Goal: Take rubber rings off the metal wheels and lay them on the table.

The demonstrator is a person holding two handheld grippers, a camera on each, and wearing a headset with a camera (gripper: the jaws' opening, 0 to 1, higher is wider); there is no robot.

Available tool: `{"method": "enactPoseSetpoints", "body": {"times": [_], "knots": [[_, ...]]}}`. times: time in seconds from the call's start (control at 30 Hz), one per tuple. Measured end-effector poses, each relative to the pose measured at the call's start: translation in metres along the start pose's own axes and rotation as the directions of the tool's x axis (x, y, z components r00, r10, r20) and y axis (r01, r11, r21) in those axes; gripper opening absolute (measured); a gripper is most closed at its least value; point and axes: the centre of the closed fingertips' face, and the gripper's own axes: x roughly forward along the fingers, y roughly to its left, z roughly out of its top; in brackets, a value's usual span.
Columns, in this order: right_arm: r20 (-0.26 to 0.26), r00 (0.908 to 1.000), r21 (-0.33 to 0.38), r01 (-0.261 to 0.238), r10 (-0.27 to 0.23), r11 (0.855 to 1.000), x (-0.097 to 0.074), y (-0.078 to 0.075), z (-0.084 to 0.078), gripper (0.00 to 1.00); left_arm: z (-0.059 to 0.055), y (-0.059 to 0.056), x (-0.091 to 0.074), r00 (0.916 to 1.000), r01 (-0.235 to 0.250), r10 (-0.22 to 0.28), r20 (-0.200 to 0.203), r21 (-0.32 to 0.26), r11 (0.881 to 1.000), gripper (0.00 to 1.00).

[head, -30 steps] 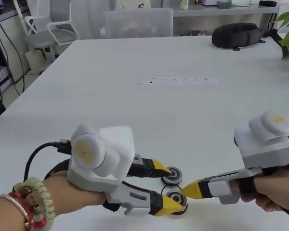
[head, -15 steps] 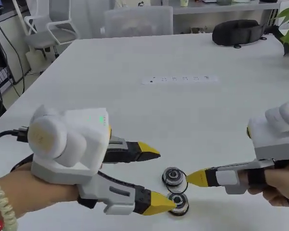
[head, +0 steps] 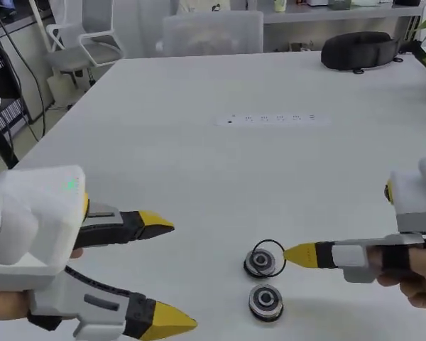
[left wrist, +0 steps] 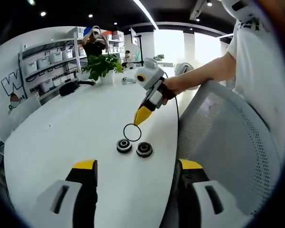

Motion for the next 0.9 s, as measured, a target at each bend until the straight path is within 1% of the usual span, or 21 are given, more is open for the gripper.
{"method": "enactPoseSetpoints", "body": {"times": [0.1,0.27,0.33,0.4,0.47,0.67,0.77,0.83,0.9], "knots": [[-0.001,1.0,-0.008,-0.001,0.001,1.0,0.0,0.001,0.0,0.0,-0.008,0.001,-0.006,0.9996,-0.027,0.027,0.0,-0.028,0.999,0.66],[0.001,1.0,-0.014,-0.003,0.003,1.0,-0.001,0.004,0.001,0.0,-0.018,0.003,-0.012,0.9982,-0.059,0.059,0.007,-0.08,0.995,0.67],[0.003,1.0,-0.017,-0.005,0.005,1.0,-0.001,0.005,0.002,0.0,-0.021,0.004,-0.013,0.9971,-0.072,0.074,0.017,-0.098,0.993,0.67],[0.005,0.9999,-0.02,-0.009,0.009,1.0,0.0,0.007,0.003,0.0,-0.024,0.005,-0.013,0.9955,-0.084,0.089,0.032,-0.129,0.988,0.67],[0.003,0.9999,-0.025,-0.012,0.012,1.0,0.001,0.009,0.003,0.0,-0.029,0.005,-0.011,0.9947,-0.09,0.097,0.034,-0.154,0.984,0.67],[0.002,0.9998,-0.039,-0.021,0.021,0.999,0.003,0.015,0.004,0.0,-0.031,0.001,-0.008,0.9939,-0.09,0.1,0.046,-0.179,0.98,0.69],[0.008,0.9995,-0.046,-0.029,0.029,0.999,0.004,0.02,0.006,0.0,-0.033,0.001,-0.009,0.9931,-0.099,0.108,0.044,-0.181,0.978,0.7],[0.006,0.9993,-0.053,-0.035,0.036,0.998,0.006,0.023,0.006,0.0,-0.034,0.001,-0.009,0.992,-0.104,0.116,0.051,-0.189,0.976,0.7],[0.0,0.9994,-0.066,-0.035,0.035,0.997,0.008,0.025,0.005,0.0,-0.035,-0.003,-0.008,0.9921,-0.099,0.112,0.055,-0.2,0.975,0.7]]}}
